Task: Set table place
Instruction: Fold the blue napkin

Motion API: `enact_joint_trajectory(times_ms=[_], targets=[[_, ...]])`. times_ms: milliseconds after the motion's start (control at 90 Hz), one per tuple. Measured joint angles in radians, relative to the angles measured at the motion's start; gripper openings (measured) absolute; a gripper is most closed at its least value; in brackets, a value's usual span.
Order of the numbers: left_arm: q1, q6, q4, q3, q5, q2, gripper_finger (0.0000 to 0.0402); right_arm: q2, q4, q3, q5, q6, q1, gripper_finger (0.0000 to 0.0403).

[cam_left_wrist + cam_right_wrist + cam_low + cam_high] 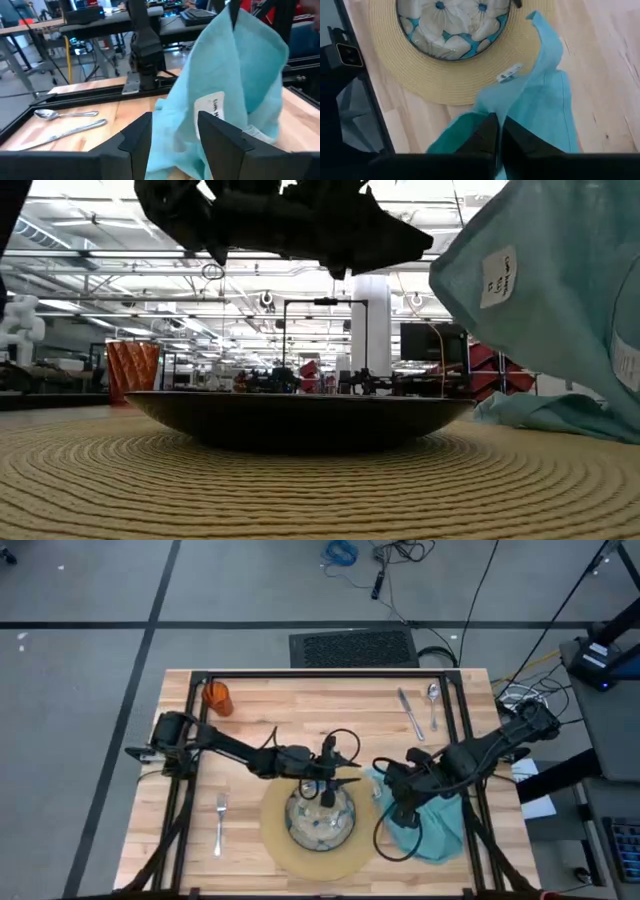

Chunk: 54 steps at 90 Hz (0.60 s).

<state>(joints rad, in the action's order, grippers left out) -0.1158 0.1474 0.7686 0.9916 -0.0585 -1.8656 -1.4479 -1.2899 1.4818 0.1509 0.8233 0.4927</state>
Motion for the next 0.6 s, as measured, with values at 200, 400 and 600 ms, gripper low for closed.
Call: enact_joint_trajectory(times_ms=[200,400,600], targets=[[0.004,-0.007,0.003,0.0,-0.002,0.0,0.0145,0.0,0.0,0.0,0.004,0.001,0.0,0.0],[0.002,-0.01,0.019,0.031,-0.003,-0.028,0.0145,0.0,0.004,0.0,0.005,0.002,-0.002,0.0],[-0.009,-0.007,0.0,0.078,0.01,-0.082,0.0145,0.0,0.006,0.0,0.006,0.004,-0.002,0.0]])
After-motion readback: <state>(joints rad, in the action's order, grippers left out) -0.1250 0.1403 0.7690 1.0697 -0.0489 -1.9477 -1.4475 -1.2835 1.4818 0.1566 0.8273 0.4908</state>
